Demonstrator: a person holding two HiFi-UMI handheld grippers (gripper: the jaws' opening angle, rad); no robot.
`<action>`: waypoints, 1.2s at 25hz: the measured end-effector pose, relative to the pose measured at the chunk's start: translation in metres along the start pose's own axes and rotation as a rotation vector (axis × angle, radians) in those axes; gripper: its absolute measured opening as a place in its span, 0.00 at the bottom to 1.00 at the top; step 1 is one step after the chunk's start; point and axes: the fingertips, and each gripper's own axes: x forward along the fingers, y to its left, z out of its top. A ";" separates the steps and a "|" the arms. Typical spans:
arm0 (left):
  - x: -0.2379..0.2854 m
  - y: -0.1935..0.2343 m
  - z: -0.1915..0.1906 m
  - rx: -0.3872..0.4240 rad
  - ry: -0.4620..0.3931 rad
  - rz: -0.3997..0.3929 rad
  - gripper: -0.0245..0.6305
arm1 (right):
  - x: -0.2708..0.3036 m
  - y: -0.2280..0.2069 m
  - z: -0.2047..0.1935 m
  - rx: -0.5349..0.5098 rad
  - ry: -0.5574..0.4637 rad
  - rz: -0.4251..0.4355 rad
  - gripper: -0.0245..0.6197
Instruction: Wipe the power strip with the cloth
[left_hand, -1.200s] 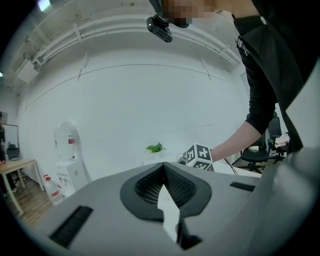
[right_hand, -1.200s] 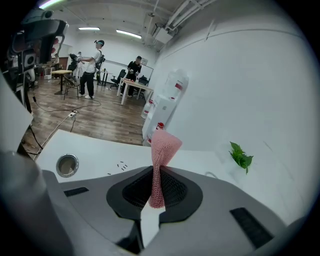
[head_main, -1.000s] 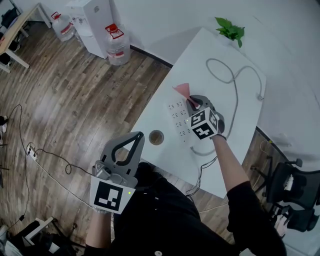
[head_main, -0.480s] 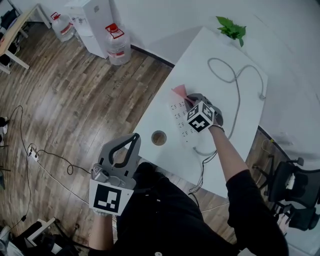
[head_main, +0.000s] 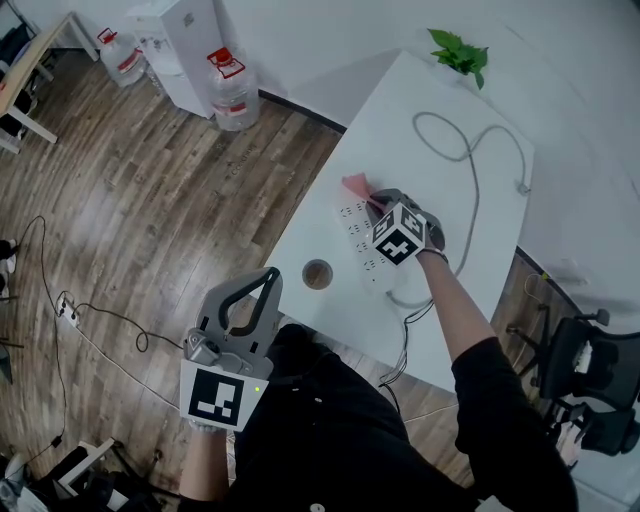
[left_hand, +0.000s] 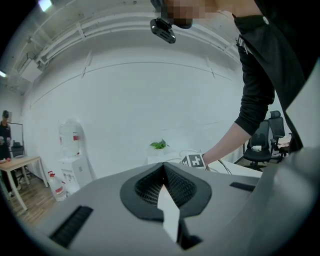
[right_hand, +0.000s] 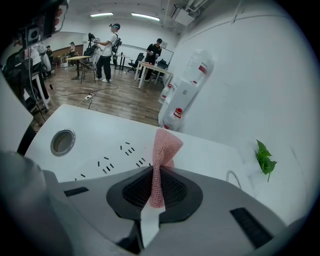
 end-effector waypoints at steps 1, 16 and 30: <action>0.000 0.000 0.001 0.001 -0.002 -0.004 0.06 | -0.001 0.001 0.000 0.005 -0.002 0.001 0.11; 0.013 -0.013 0.005 0.007 0.003 -0.075 0.06 | -0.031 0.033 -0.029 0.055 -0.009 0.009 0.11; 0.033 -0.049 0.019 0.017 -0.021 -0.186 0.06 | -0.075 0.077 -0.081 0.154 -0.005 -0.004 0.11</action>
